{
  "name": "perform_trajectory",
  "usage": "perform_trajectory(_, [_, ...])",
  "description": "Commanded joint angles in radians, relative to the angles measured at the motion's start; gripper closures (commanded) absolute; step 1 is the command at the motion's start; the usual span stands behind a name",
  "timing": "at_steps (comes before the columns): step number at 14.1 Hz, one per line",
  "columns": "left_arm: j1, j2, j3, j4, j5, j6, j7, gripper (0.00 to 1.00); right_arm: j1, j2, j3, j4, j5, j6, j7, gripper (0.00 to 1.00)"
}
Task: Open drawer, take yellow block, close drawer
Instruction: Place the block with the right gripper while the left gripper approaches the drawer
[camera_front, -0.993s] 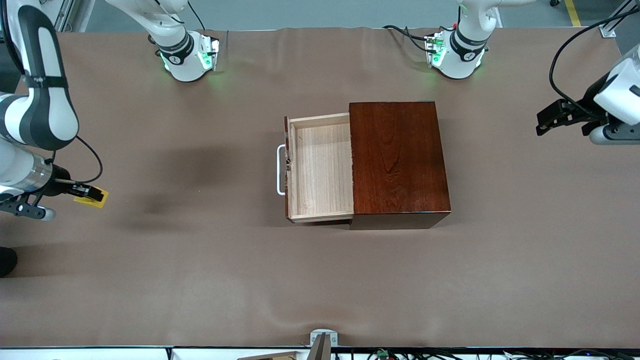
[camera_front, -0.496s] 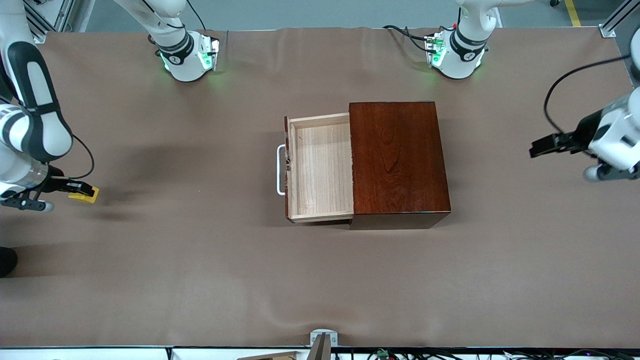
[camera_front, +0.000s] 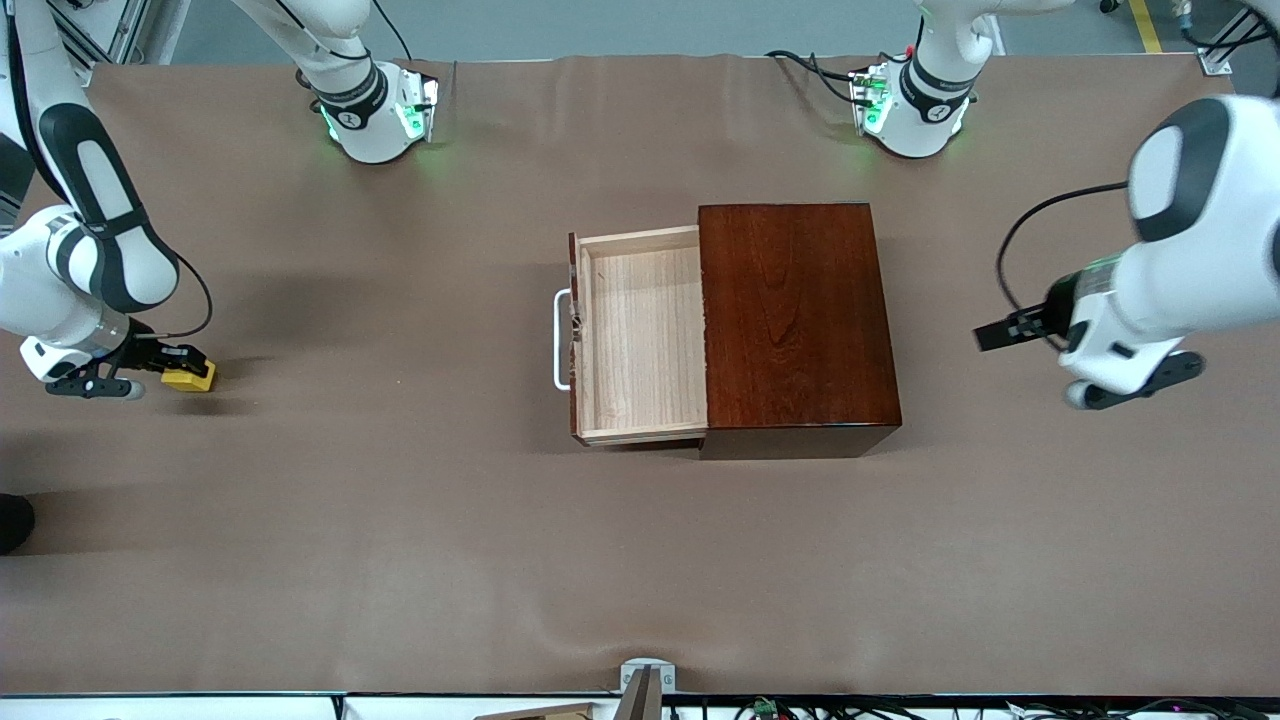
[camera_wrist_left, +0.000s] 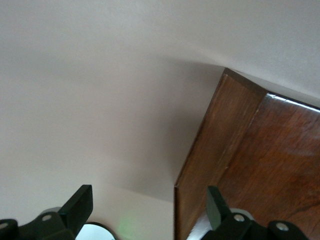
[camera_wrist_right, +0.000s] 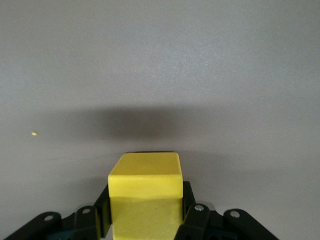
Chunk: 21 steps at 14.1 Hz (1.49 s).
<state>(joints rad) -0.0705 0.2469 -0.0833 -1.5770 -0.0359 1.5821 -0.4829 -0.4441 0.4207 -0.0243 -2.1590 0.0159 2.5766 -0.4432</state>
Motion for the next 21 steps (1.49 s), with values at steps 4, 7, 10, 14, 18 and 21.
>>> perform_trajectory(4, [-0.054,0.022,0.002,0.029,-0.010,0.044,-0.184,0.00,-0.024,0.009,0.021,0.005,0.001,0.001,-0.017,0.43])
perform_trajectory(7, [-0.104,0.020,0.004,0.031,-0.013,0.044,-0.256,0.00,-0.016,0.007,0.021,0.016,0.001,-0.007,-0.018,0.00])
perform_trajectory(10, [-0.127,0.017,-0.010,0.040,-0.016,0.044,-0.402,0.00,-0.008,-0.011,0.029,0.077,0.001,-0.103,-0.023,0.00])
perform_trajectory(14, [-0.189,0.018,-0.018,0.083,-0.025,0.045,-0.600,0.00,0.027,-0.016,0.032,0.302,0.001,-0.425,-0.012,0.00])
perform_trajectory(18, [-0.258,0.020,-0.018,0.114,-0.042,0.052,-0.759,0.00,0.076,-0.080,0.032,0.390,0.003,-0.524,0.036,0.00])
perform_trajectory(21, [-0.302,0.020,-0.016,0.124,-0.039,0.052,-0.830,0.00,0.151,-0.173,0.032,0.435,0.002,-0.628,0.165,0.00])
